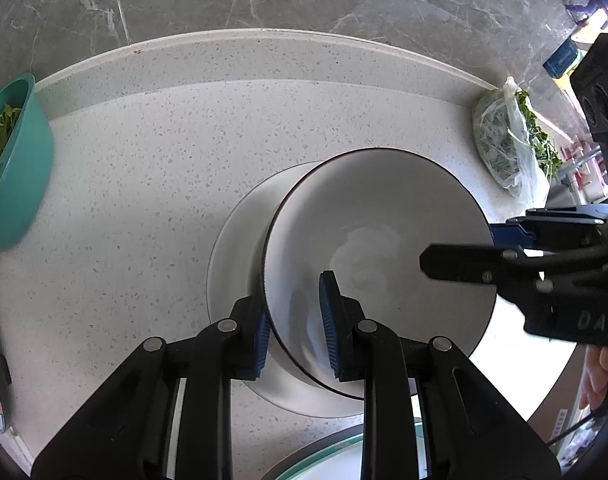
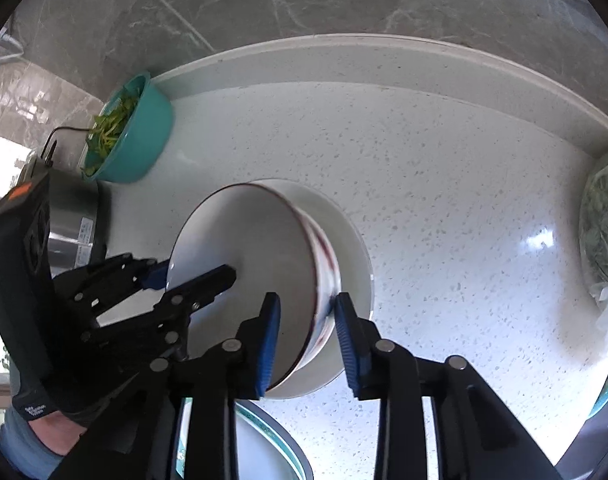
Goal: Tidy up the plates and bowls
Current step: 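Lift the red-flowered bowl, lower it into the white bowl, open gripper, then close the right gripper on the white deep plate rim under the bowls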
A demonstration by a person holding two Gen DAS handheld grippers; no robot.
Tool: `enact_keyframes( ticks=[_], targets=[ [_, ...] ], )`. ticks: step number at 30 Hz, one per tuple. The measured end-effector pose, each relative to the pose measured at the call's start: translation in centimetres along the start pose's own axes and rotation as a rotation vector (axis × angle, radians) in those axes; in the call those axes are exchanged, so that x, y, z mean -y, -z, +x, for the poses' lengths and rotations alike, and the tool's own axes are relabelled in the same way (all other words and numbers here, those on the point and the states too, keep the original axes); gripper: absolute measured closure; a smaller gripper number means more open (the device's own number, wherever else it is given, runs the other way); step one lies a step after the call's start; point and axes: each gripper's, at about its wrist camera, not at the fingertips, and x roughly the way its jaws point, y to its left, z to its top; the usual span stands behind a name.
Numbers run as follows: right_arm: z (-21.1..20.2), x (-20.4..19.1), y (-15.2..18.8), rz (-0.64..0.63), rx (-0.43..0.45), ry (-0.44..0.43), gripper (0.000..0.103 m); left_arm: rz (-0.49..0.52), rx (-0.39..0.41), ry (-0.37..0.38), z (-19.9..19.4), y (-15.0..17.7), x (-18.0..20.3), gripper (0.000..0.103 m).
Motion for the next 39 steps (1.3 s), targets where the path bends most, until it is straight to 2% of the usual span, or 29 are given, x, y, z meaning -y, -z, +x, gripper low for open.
enact_keyframes(
  ticks=[6, 8, 12, 18, 19, 20, 22, 23, 29, 31, 34, 37, 39],
  targets=[
    [-0.5, -0.6, 0.2, -0.069, 0.026, 0.116, 0.071, -0.011, 0.006, 0.011, -0.1, 0.1, -0.2, 0.082],
    [-0.4, -1.4, 0.4, -0.118, 0.03, 0.159, 0.082, -0.018, 0.01, 0.018, -0.2, 0.2, -0.2, 0.082],
    [0.2, -2.3, 0.7, -0.181, 0.045, 0.216, 0.091, -0.03, 0.028, 0.037, -0.7, 0.2, -0.5, 0.079],
    [0.1, -1.3, 0.4, -0.153, 0.049, 0.182, 0.093, -0.051, 0.05, 0.067, -1.5, 0.6, -0.8, 0.074],
    [0.2, -1.4, 0.5, -0.147, 0.046, 0.176, 0.092, -0.053, 0.058, 0.08, -1.8, 0.7, -0.8, 0.067],
    [0.6, -1.8, 0.5, -0.139, 0.042, 0.167, 0.092, -0.052, 0.067, 0.096, -2.1, 0.8, -0.8, 0.056],
    [0.6, -1.5, 0.5, -0.126, 0.051, 0.137, 0.091, -0.043, 0.099, 0.095, -3.1, 0.8, -0.8, 0.041],
    [0.3, -1.5, 0.5, -0.115, 0.057, 0.114, 0.09, -0.044, 0.117, 0.094, -3.7, 0.8, -1.0, 0.038],
    [-0.7, -1.2, 0.7, -0.103, 0.08, 0.086, 0.09, -0.071, 0.144, 0.1, -5.2, 0.8, -2.7, 0.037],
    [-2.0, -0.5, 1.1, -0.085, 0.114, 0.059, 0.089, -0.076, 0.143, 0.095, -5.5, 1.1, -3.8, 0.035],
    [-3.9, 2.0, 1.8, -0.029, 0.16, 0.02, 0.088, -0.104, 0.125, 0.061, -5.3, 2.0, -6.5, 0.035],
    [-4.1, 4.8, 2.3, 0.033, 0.153, 0.014, 0.085, -0.141, 0.101, 0.045, -4.9, 3.1, -9.2, 0.035],
    [-3.4, 5.8, 2.8, 0.068, 0.133, -0.013, 0.085, -0.141, 0.081, 0.068, -4.3, 3.5, -9.8, 0.035]
  ],
)
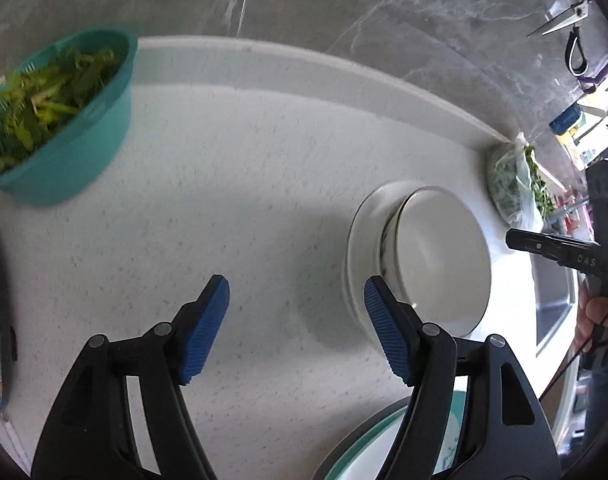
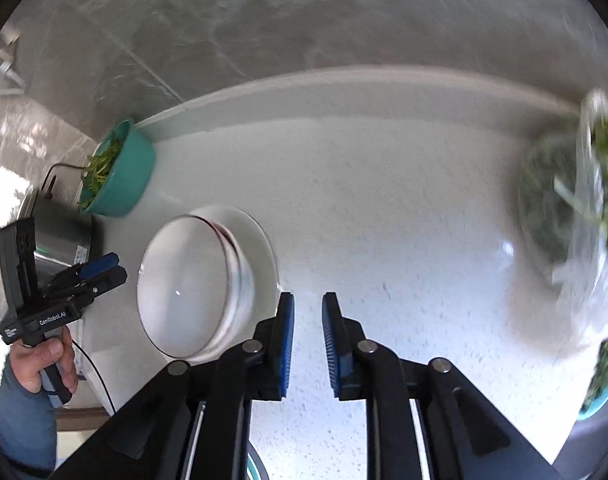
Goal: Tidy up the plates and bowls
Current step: 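Close the right gripper on the white deep plate rim under the bowls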
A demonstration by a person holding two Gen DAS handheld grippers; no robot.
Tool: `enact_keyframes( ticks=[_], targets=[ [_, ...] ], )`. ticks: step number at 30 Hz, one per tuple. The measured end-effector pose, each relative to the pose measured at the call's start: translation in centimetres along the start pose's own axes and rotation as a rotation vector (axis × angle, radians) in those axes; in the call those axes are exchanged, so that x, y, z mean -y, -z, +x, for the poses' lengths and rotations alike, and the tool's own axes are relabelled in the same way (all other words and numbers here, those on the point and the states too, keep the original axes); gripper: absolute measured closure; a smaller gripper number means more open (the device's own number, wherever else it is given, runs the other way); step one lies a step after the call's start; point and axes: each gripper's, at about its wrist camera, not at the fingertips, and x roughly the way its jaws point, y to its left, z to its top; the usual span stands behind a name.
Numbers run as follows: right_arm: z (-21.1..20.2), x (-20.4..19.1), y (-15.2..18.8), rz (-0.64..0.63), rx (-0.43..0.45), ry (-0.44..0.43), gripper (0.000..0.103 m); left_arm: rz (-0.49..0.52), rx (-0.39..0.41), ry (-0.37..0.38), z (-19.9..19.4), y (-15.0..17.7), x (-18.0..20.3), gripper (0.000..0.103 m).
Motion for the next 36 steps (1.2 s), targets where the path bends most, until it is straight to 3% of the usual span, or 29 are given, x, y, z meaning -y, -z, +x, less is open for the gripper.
enact_keyframes(
  ticks=[2, 8, 21, 30, 36],
  targets=[
    [0.7, 0.6, 0.6, 0.024, -0.023, -0.051, 0.085, 0.005, -0.027, 0.032, 1.0, 0.4, -0.4, 0.035],
    [3.1, -0.5, 1.3, 0.019, -0.065, -0.094, 0.083, 0.023, -0.049, 0.057, 2.6, 1.0, -0.7, 0.033],
    [6.8, -1.4, 0.2, 0.023, -0.123, -0.104, 0.081, 0.12, -0.078, 0.002, 5.4, 0.0, 1.1, 0.033],
    [8.3, -1.0, 0.0, 0.024, -0.119, -0.133, 0.08, 0.09, -0.125, 0.026, 8.8, -0.8, 0.8, 0.04],
    [8.9, -1.1, 0.1, 0.021, -0.118, -0.143, 0.081, 0.143, -0.116, -0.034, 9.8, -1.1, 2.2, 0.042]
  ],
)
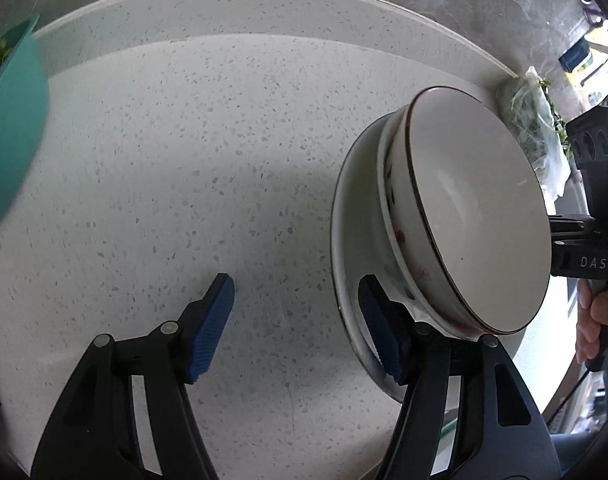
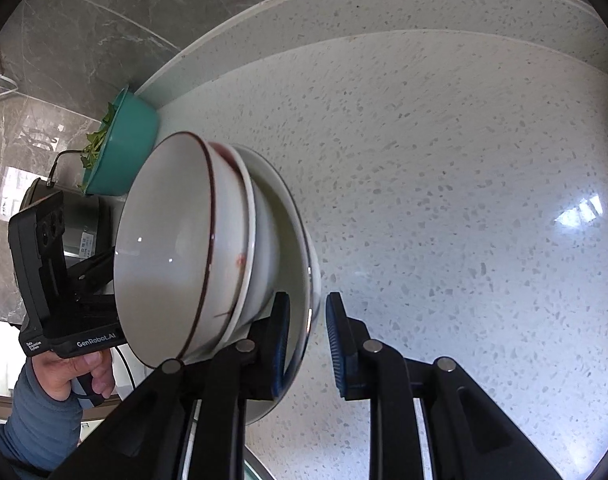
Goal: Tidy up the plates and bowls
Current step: 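Close the right gripper on the white deep plate rim under the bowls, then carry the plate with bowls onto the teal-rimmed plate stack, open gripper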
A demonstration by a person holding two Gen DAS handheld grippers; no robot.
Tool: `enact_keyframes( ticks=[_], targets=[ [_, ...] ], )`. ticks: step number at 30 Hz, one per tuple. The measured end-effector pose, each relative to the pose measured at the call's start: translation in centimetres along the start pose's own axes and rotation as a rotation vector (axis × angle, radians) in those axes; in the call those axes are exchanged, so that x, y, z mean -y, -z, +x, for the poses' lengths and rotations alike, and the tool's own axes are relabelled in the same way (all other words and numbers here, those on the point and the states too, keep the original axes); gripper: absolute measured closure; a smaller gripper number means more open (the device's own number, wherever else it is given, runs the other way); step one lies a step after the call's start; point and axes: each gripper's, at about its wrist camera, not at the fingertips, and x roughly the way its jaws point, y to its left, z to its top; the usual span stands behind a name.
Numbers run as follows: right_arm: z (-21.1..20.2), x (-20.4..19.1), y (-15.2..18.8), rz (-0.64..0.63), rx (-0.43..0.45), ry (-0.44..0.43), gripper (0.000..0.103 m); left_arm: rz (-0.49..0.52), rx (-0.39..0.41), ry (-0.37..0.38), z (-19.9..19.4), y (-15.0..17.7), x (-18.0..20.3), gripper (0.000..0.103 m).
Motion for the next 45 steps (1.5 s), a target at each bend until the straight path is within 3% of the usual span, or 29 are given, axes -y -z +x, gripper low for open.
enact_keyframes(
  ticks=[3, 7, 16, 32, 45],
  targets=[
    [0.3, -0.3, 0.0, -0.006, 0.0, -0.007, 0.083, -0.003, 0.031, 0.035, -0.1, -0.1, 0.2, 0.057],
    [0.6, -0.9, -0.1, -0.018, 0.009, 0.013, 0.083, 0.063, 0.054, 0.026, 0.0, -0.6, 2.4, 0.089],
    [0.9, -1.9, -0.1, -0.054, 0.036, 0.072, 0.084, 0.08, 0.064, -0.028, 0.2, -0.8, 3.8, 0.091],
    [0.0, -2.9, 0.6, -0.052, 0.064, 0.095, 0.084, 0.075, 0.087, -0.038, -2.5, 0.0, 3.4, 0.092],
    [-5.3, -5.7, 2.8, -0.109, 0.12, 0.097, 0.084, 0.09, 0.153, -0.034, -9.9, 2.2, 5.8, 0.092]
  ],
)
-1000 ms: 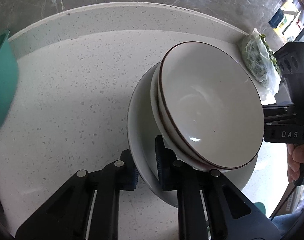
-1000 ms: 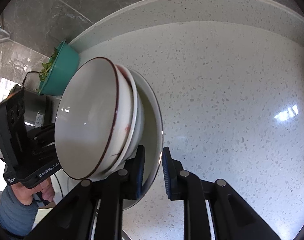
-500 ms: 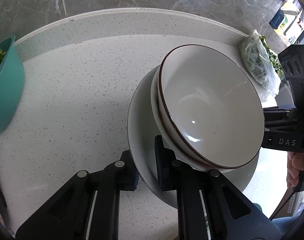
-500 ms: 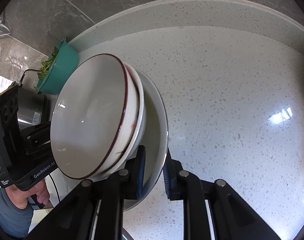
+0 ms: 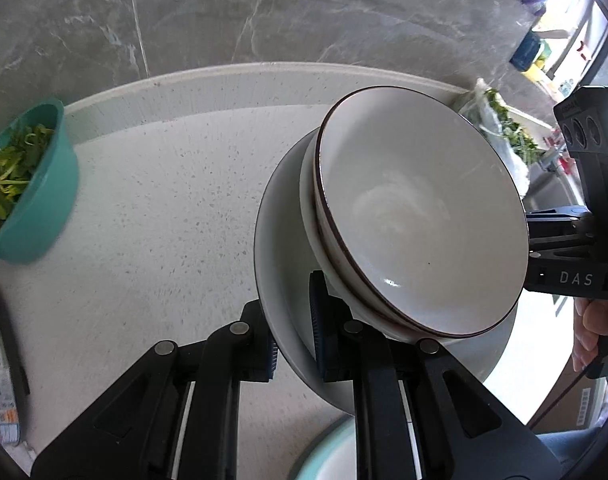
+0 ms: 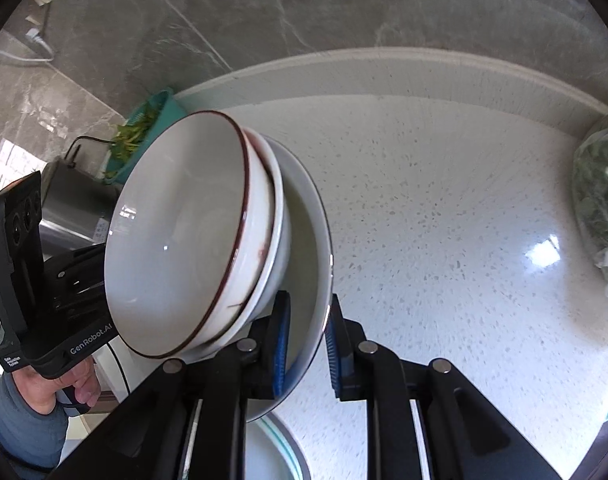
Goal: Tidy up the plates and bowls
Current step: 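Carry the plate with bowls onto the teal-rimmed plate stack, open gripper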
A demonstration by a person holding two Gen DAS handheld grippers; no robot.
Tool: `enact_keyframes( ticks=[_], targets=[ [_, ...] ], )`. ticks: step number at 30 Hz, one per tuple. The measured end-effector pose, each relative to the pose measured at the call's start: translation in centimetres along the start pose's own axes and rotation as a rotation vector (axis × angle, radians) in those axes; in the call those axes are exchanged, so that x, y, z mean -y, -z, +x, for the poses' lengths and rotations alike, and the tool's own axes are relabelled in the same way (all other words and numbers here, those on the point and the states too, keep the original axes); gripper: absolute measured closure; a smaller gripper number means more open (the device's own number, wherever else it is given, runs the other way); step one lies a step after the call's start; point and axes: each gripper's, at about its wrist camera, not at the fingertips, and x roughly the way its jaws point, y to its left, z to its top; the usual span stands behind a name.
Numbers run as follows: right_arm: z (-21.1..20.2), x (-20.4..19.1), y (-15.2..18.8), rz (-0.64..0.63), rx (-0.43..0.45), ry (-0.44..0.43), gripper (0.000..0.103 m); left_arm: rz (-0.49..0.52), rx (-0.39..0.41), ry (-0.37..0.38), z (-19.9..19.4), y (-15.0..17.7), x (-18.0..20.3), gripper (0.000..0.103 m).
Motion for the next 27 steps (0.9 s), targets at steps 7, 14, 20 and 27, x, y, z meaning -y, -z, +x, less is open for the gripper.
enact_keyframes(
  ticks=[7, 14, 20, 27],
  targets=[
    [-3.3, -2.2, 3.0, -0.039, 0.016, 0.003, 0.084, 0.004, 0.021, 0.013, -4.7, 3.7, 2.1, 0.091],
    [-4.1, -4.0, 8.6, -0.034, -0.017, -0.009, 0.083, 0.001, -0.009, 0.024, -7.3, 10.2, 3.8, 0.091],
    [-3.2, -4.7, 11.9, -0.002, -0.054, -0.014, 0.083, -0.012, -0.056, 0.043, -7.7, 14.6, 4.2, 0.091],
    [-1.8, -5.1, 13.7, 0.024, -0.07, -0.005, 0.083, -0.001, -0.077, 0.052, -7.0, 17.8, 4.1, 0.091]
  ],
)
